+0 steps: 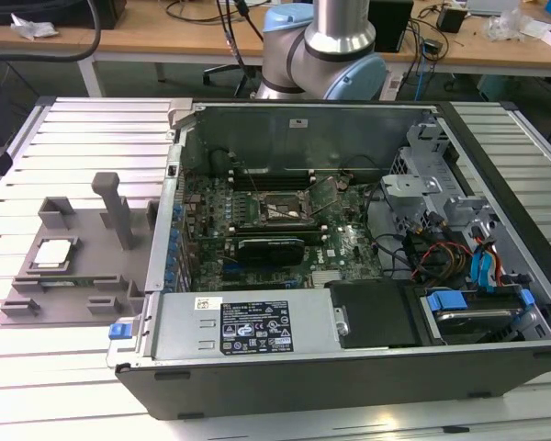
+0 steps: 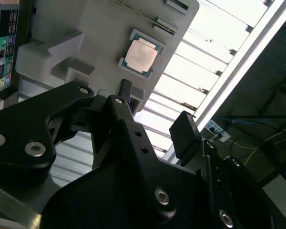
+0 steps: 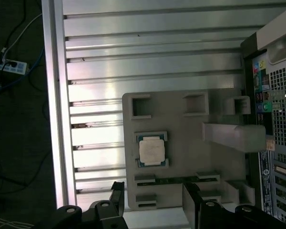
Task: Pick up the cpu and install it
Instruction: 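Pick up the cpu and move it towards the insertion slot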
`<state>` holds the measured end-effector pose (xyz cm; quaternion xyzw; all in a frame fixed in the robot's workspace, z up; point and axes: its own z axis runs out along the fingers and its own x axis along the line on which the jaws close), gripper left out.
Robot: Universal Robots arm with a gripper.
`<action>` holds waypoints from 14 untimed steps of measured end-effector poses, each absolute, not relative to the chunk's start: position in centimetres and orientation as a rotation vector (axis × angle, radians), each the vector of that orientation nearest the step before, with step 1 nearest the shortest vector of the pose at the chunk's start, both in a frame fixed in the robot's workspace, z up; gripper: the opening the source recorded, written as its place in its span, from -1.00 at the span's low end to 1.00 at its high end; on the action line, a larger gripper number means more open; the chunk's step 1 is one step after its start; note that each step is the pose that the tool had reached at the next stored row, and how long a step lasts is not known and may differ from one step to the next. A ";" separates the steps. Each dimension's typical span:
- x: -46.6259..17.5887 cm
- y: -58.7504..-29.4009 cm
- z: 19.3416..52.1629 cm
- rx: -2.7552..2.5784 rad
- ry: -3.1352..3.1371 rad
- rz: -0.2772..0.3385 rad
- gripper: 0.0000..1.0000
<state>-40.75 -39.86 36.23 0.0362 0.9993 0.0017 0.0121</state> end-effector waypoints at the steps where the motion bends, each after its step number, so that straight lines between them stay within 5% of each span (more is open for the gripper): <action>1: -40.8 -39.9 36.2 0.113 3.115 0.006 0.20; 14: -40.8 -39.9 35.5 0.113 3.115 0.005 0.20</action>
